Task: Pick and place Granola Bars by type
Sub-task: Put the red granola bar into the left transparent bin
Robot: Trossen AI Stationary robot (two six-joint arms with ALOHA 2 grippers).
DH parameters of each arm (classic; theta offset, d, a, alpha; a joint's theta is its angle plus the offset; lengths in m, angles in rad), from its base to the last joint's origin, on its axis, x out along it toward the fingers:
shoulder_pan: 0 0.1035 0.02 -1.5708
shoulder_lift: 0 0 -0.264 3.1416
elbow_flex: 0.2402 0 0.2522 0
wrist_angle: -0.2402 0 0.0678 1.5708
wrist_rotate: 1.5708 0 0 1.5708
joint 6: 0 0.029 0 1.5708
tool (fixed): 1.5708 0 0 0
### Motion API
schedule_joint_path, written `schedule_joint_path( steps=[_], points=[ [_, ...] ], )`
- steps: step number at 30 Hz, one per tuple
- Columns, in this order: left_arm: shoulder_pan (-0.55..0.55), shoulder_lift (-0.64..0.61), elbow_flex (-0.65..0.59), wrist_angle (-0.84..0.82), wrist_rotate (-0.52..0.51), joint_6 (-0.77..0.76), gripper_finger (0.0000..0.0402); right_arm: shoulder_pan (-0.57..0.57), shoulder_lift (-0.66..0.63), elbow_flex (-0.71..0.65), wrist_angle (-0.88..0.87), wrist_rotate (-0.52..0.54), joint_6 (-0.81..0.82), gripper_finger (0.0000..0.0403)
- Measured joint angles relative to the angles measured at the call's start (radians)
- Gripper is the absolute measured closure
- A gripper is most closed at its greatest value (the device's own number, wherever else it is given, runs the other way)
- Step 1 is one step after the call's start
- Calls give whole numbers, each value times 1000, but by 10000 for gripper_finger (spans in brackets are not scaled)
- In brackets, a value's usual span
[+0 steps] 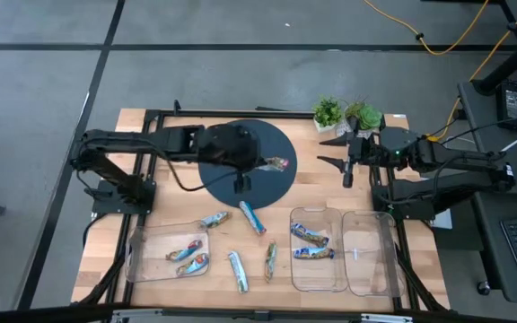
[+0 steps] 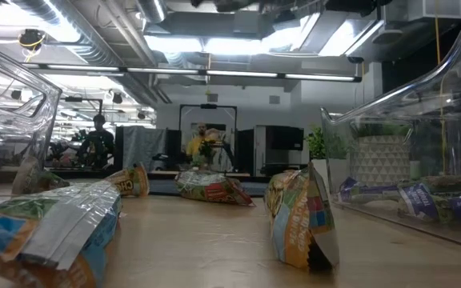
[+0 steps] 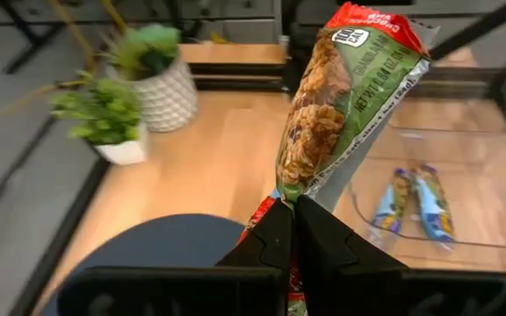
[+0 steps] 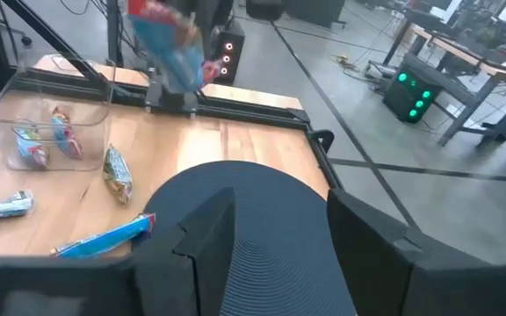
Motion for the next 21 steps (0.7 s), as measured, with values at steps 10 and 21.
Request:
schedule_joint_path(
  steps=[10, 21],
  points=[
    [-120, -42, 0, 63, -246, -21, 400, 1, 69, 0, 203, -143, 3, 219],
    [-297, -130, -1, -234, -422, -284, 401, 0, 87, 0, 114, -133, -72, 219]
  ],
)
